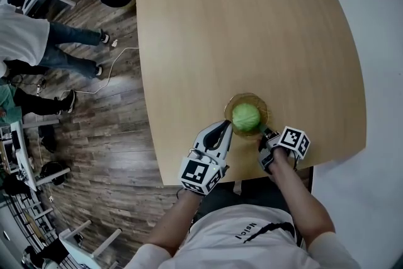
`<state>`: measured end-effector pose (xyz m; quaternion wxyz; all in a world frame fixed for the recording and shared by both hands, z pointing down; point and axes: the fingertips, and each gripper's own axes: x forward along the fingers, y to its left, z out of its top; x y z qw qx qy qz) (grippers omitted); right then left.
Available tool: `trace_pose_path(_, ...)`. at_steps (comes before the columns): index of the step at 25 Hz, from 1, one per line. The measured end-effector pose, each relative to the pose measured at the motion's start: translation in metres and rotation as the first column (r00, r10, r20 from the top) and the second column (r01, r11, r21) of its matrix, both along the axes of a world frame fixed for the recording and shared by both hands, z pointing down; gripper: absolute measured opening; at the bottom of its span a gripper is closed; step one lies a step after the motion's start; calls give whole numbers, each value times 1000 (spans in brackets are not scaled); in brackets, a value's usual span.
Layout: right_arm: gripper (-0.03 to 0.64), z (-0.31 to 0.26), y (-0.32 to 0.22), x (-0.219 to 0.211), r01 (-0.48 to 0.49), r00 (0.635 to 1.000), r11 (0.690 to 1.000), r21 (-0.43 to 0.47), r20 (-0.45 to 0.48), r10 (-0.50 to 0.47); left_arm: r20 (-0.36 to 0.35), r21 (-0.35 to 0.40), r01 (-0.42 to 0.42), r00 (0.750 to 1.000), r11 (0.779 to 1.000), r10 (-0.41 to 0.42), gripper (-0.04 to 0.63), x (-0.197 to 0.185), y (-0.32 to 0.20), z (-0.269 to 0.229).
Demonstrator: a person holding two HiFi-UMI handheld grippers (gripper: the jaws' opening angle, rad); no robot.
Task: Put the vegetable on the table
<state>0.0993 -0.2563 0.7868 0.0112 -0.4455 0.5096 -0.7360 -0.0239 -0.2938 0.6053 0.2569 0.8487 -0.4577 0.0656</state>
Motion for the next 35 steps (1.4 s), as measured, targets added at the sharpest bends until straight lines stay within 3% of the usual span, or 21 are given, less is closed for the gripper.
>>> trace_pose_path(14,64,-10,-5,3,-11,1000,1000,11,7,11,1,9,-10,1000,1000,10,28,5,2,-14)
trace_pose_path(18,63,-35,2,12,36,997,998,59,-69,-32,-8,8,-22,1000,1000,22,28,8,10,-27)
trace_pose_path(22,35,-81,0,8,107,986,980,167,-146,-83,-22,5,-28,999,1000,28,28,7,20,-48)
trace_pose_path(28,21,-151,-4,-28,243,962,896,372,-211,-173,-27,5,-35,999,999,35,28,0,43,-73)
trace_pose_path(35,15,-231,3,-66,385,915,727,569,-337,-221,-38,13,-39,998,999,40,28,-12,65,-103)
